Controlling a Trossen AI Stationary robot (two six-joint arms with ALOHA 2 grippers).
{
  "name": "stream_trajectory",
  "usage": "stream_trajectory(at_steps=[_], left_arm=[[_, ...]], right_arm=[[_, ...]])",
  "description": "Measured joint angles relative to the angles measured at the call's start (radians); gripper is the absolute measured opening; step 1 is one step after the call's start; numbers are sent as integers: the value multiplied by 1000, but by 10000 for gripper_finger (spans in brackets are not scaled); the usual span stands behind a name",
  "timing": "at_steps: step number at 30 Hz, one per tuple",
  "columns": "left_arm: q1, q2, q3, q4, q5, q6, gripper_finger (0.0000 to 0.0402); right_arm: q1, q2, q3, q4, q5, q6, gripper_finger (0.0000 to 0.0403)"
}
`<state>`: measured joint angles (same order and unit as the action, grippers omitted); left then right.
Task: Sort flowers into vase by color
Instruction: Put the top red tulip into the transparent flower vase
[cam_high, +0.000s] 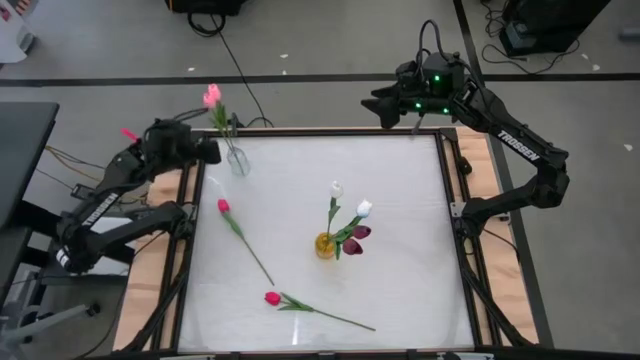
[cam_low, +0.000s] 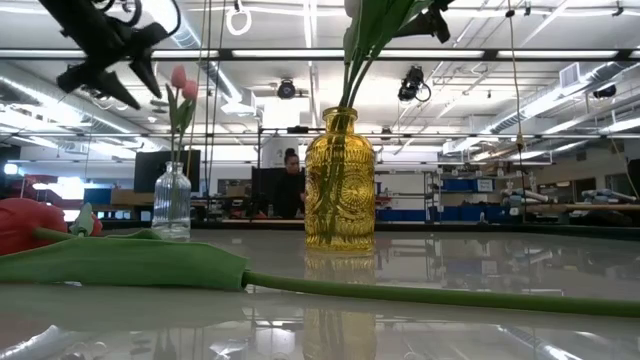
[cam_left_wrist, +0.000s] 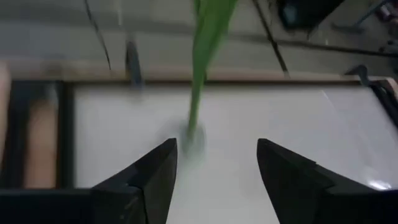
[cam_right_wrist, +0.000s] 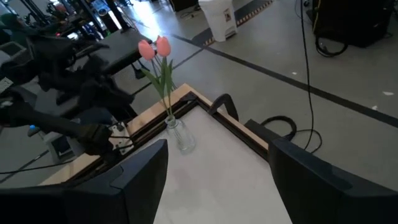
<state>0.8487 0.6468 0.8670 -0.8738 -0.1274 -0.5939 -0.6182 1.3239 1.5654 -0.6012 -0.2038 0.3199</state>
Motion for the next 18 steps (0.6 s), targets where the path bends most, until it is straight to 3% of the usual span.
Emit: stream_trajectory(at_steps=[4, 8, 12, 18], left_arm=[[-111, -6, 10, -176, 86, -349, 228], [-288, 16, 10, -262, 67, -584, 228], [-460, 81, 10, -262, -36, -748, 227], [-653, 275, 10, -251, -62, -878, 204]], right_arm=[[0, 0, 0, 0, -30, 1, 284], [-5, 0, 0, -1, -59, -5, 284], [-6, 0, 0, -12, -60, -6, 284], [-6, 0, 0, -49, -60, -44, 284]])
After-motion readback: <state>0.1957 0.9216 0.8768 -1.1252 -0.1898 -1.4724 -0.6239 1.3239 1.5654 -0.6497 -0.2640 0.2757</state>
